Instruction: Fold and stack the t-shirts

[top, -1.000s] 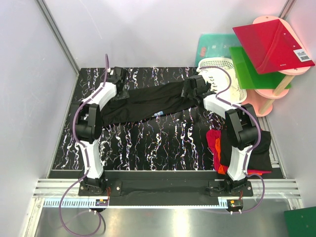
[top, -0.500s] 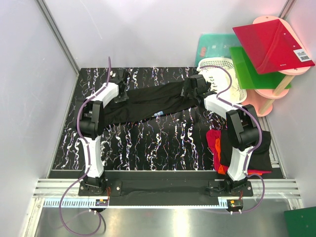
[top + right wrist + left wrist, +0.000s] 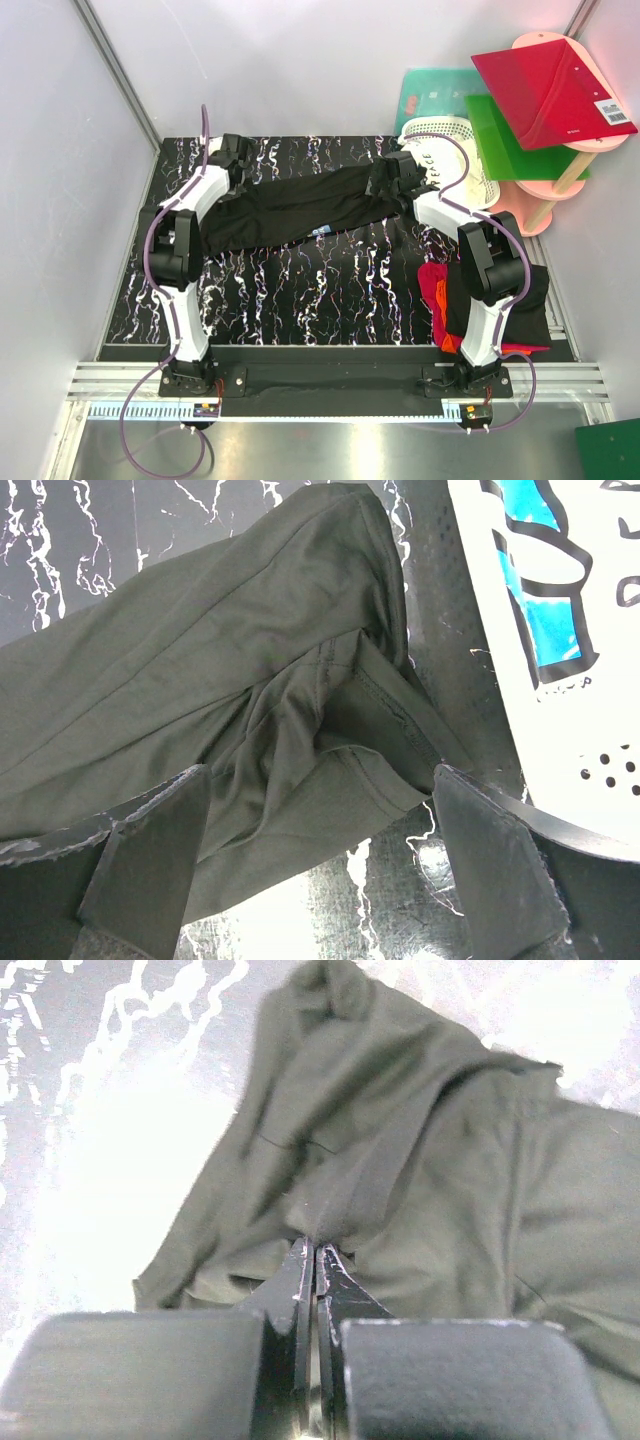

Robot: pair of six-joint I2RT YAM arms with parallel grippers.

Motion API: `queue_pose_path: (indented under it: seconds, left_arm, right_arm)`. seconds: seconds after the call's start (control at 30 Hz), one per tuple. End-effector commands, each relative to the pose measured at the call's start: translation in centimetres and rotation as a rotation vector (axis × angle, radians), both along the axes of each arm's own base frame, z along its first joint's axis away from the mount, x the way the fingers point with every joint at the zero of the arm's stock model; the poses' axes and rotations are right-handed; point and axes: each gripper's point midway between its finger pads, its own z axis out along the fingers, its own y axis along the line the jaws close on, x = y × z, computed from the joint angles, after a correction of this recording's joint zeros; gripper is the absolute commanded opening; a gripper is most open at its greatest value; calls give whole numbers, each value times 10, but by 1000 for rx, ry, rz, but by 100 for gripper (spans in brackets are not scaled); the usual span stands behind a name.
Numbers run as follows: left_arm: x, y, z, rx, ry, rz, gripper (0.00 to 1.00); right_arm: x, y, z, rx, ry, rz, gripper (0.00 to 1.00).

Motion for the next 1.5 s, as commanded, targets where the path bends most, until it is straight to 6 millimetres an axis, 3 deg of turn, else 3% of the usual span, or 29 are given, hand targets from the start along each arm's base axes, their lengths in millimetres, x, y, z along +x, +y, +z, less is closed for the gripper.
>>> queue_pose_path:
  seconds: [0.0, 0.33, 0.43, 0.5, 0.6, 0.63, 0.73, 0.83, 0.87, 0.9, 0.93, 0.97, 1.0, 1.03, 1.07, 1.1, 1.27, 1.3, 1.47]
  left_arm:
    - [17, 26, 19, 45, -73, 90, 0]
    - [42, 56, 4, 37, -69, 151, 0]
    - [59, 56, 15, 31, -109, 142, 0]
    - [64, 52, 19, 15, -116, 111, 14]
    - [60, 45, 38, -29, -154, 94, 82]
    - [52, 44, 51, -40, -185, 92, 99]
    - [32, 25, 76, -105, -265, 17, 99]
    - [11, -4, 91, -164, -309, -89, 99]
    - [6, -11, 92, -176, -310, -113, 95]
    - [0, -22, 92, -174, -304, -148, 83]
    - [-10, -23, 91, -158, -295, -144, 69]
    - [-15, -26, 88, -158, -287, -146, 10]
    - [-19, -31, 87, -165, -281, -154, 0]
    - [-28, -33, 80, -174, -258, -157, 0]
    - [-32, -36, 75, -190, -241, -171, 0]
    - [-38, -39, 68, -197, -205, -190, 0]
    - [-55, -47, 31, -199, -47, -200, 0]
    - [-60, -46, 24, -197, -14, -192, 0]
    - [-67, -52, 0, -213, 83, -197, 0]
  right_arm:
    - [6, 0, 29, 28, -77, 2, 99]
    - [5, 4, 22, 41, -63, 19, 99]
    - [4, 4, 19, 40, -56, 21, 99]
    - [3, 5, 18, 41, -53, 25, 99]
    - [4, 4, 17, 34, -55, 26, 99]
    - [5, 4, 18, 33, -58, 26, 99]
    - [12, 11, 17, 37, -59, 49, 99]
    - [23, 23, 14, 53, -56, 93, 97]
    - [26, 29, 14, 70, -55, 114, 89]
    - [35, 35, 16, 75, -62, 136, 75]
    - [39, 41, 17, 82, -67, 156, 48]
    - [51, 48, 34, 101, -101, 173, 0]
    - [55, 50, 19, 90, -66, 178, 0]
    - [57, 53, 16, 83, -44, 191, 0]
    - [68, 57, 30, 78, -73, 203, 0]
    - [69, 56, 10, 55, -23, 204, 0]
    - [88, 57, 0, 0, 19, 199, 0]
    - [89, 56, -17, -11, 55, 194, 0]
    - [86, 51, -37, -34, 137, 157, 0]
